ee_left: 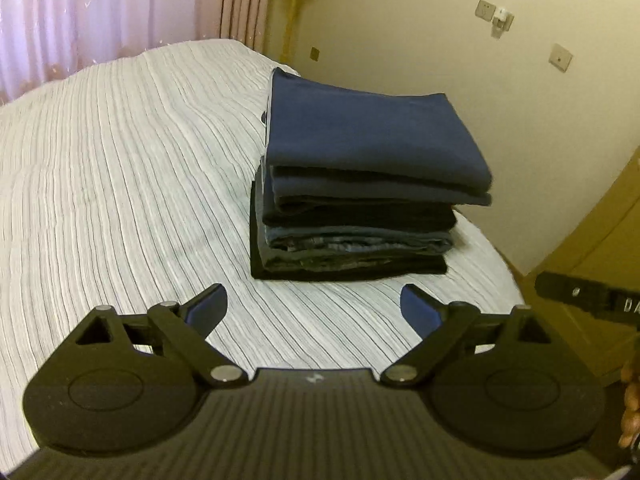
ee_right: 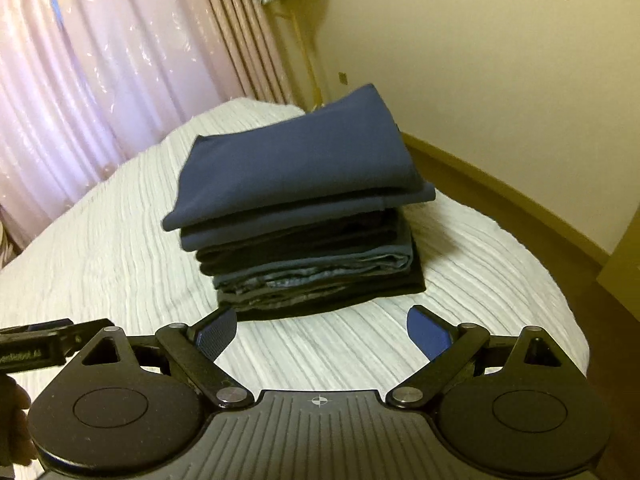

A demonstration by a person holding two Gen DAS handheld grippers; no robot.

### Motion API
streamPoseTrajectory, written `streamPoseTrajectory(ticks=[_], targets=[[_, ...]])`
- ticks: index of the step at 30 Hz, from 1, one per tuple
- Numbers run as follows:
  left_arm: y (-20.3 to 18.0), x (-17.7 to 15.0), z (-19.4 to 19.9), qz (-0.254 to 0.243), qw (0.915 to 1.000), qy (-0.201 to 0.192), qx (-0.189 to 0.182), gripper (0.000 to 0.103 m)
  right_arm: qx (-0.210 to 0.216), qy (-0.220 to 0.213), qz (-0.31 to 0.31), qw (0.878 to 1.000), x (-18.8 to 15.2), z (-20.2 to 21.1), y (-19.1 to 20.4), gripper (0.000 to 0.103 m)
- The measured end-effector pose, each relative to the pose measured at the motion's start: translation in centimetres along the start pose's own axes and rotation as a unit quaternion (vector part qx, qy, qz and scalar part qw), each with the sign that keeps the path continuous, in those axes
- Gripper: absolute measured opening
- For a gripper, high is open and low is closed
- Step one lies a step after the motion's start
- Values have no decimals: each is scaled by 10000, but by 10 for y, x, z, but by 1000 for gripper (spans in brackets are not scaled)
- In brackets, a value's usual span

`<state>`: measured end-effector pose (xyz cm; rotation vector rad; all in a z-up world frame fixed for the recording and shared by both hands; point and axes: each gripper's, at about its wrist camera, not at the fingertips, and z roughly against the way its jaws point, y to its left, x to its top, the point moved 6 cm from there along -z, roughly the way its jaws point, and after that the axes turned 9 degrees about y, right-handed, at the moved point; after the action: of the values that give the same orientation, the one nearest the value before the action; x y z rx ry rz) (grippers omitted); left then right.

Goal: Fold clothes

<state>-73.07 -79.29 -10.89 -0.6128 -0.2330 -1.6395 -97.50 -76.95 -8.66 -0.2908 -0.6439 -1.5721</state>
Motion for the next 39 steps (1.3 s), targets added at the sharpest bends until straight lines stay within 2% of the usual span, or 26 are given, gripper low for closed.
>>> streamPoseTrajectory(ticks=[4, 8, 20, 28, 39], targets=[[-7, -19, 9, -285, 9994, 147, 100, 95, -126, -89, 21, 9999, -19, 22, 17, 95], [-13, -29, 15, -231, 9993, 263, 150, 95, -100, 13, 45, 9999, -27, 25, 24, 95], [-36, -15, 12, -112, 9968, 182, 770, 95, 90, 82, 359, 9993, 0, 18, 8, 95], [-51, -11, 0, -208, 9956, 228, 890, 95, 120, 285, 427, 9986, 3, 7, -5, 95], [-61, -10, -10, -230, 9955, 338, 849, 95, 107, 351, 345, 9987, 3, 4, -18, 95]])
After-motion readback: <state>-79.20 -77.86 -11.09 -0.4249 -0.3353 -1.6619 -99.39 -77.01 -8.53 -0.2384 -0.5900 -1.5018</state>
